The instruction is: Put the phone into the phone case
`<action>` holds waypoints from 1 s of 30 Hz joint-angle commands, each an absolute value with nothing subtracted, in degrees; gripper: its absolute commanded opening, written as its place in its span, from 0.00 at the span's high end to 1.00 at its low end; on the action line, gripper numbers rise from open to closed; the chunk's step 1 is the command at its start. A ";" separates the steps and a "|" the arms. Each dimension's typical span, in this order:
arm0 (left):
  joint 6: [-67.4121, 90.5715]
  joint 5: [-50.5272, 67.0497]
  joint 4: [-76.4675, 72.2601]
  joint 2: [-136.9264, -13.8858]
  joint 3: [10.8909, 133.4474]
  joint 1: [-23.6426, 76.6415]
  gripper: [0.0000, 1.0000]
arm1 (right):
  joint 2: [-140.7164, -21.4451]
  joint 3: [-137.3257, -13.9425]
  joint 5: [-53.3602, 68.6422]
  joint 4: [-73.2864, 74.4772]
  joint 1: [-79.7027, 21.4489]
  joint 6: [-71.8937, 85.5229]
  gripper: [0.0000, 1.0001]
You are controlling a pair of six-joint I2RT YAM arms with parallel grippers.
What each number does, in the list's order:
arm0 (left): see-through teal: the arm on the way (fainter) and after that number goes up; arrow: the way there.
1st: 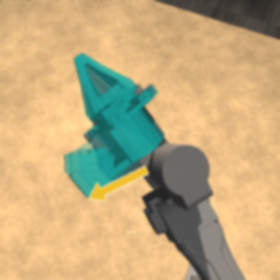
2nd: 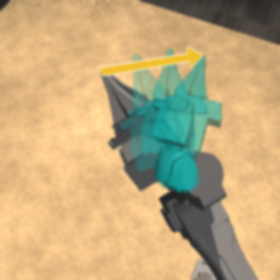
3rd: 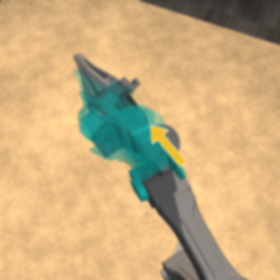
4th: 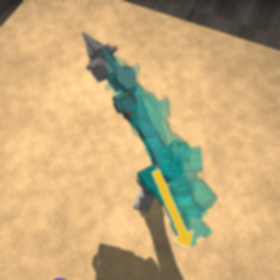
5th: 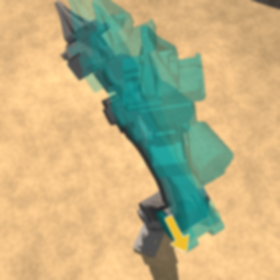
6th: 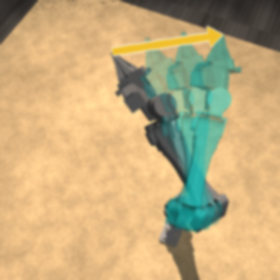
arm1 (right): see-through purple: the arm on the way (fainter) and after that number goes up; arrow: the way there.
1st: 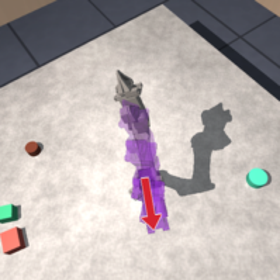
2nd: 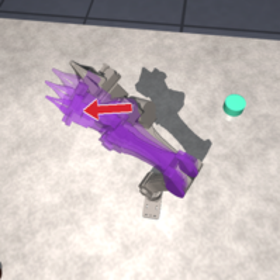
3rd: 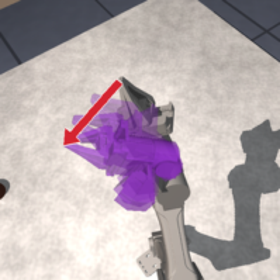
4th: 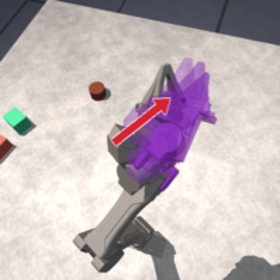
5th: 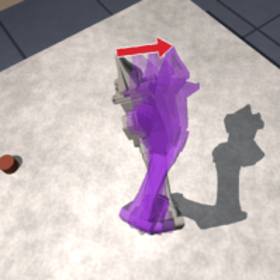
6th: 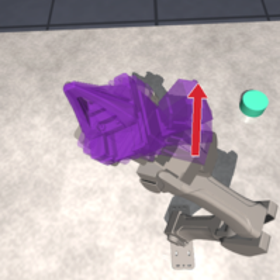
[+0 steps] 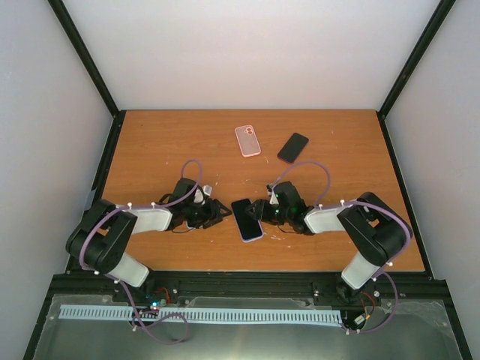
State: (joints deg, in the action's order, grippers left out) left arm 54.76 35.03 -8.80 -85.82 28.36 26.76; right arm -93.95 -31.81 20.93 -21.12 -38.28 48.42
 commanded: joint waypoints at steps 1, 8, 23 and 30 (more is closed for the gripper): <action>54.88 36.68 -13.26 -88.47 30.26 27.67 0.49 | -95.77 -30.37 27.32 -26.15 -38.41 53.21 0.46; 54.50 37.27 -14.24 -89.64 29.12 27.77 0.59 | -95.69 -28.96 30.44 -32.58 -38.31 57.49 0.46; 54.25 36.74 -14.48 -89.29 27.69 27.77 0.66 | -97.12 -27.60 36.35 -41.71 -38.32 62.88 0.46; 54.56 36.98 -14.72 -89.46 27.69 27.82 0.66 | -99.31 -27.48 38.97 -44.88 -38.30 63.32 0.50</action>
State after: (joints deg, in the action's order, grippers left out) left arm 54.94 36.60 -12.49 -89.52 27.73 27.33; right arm -97.45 -28.05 34.22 -41.43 -37.89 62.43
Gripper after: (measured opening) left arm 0.338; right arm 0.518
